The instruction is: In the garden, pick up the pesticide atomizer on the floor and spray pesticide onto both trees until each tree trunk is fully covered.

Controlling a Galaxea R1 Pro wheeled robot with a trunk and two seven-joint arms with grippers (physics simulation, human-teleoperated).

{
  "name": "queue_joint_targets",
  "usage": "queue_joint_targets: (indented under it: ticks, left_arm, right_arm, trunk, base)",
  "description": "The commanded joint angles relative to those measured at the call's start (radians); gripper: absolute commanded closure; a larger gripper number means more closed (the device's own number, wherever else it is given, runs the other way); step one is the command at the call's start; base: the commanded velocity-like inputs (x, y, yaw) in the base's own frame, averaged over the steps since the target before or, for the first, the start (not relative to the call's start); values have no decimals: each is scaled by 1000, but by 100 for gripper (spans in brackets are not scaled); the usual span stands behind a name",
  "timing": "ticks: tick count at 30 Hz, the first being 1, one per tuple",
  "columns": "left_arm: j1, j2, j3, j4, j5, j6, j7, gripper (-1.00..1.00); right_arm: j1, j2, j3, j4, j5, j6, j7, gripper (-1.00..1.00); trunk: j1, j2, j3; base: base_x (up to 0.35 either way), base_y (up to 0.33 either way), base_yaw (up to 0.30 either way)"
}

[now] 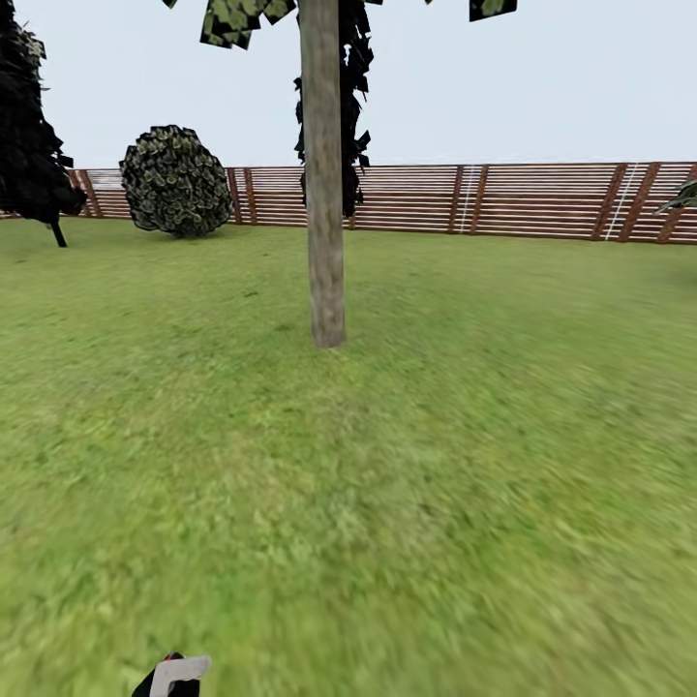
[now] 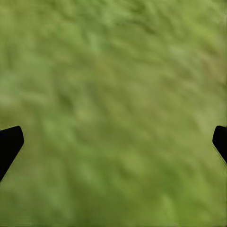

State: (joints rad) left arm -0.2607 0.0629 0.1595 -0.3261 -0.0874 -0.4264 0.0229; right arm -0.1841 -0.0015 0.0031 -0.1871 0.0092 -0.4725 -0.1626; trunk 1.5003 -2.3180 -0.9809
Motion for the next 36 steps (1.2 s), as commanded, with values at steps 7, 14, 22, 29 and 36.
queue_joint_targets:
  ticks: [7, 14, 22, 29, 36]
  left_arm:
    - [0, 0, 0, 1, 0, 0, 0, 100]
    - [0, 0, 0, 1, 0, 0, 0, 100]
    - [0, 0, -1, 1, 0, 0, 0, 100]
    - [0, -2, -2, 1, 1, 0, 0, 100]
    - [0, -2, -2, 1, 0, 0, 0, 100]
  right_arm:
    - [0, 0, 0, 0, 0, 0, 0, -100]
    - [0, 0, 0, 0, 0, 0, 0, -100]
    - [0, 0, 0, 0, 0, 0, 0, -100]
    - [0, 0, 0, 0, 0, 0, 0, -100]
    - [0, 0, 0, 0, 0, 0, 0, -100]
  trunk:
    - [0, 0, 0]
    - [0, 0, 0]
    - [0, 0, 0]
    - [0, 0, 0]
    - [0, 0, 0]
  base:
    - [339, 0, 0]
    - [339, 0, 0]
    - [339, 0, 0]
    - [339, 0, 0]
    - [339, 0, 0]
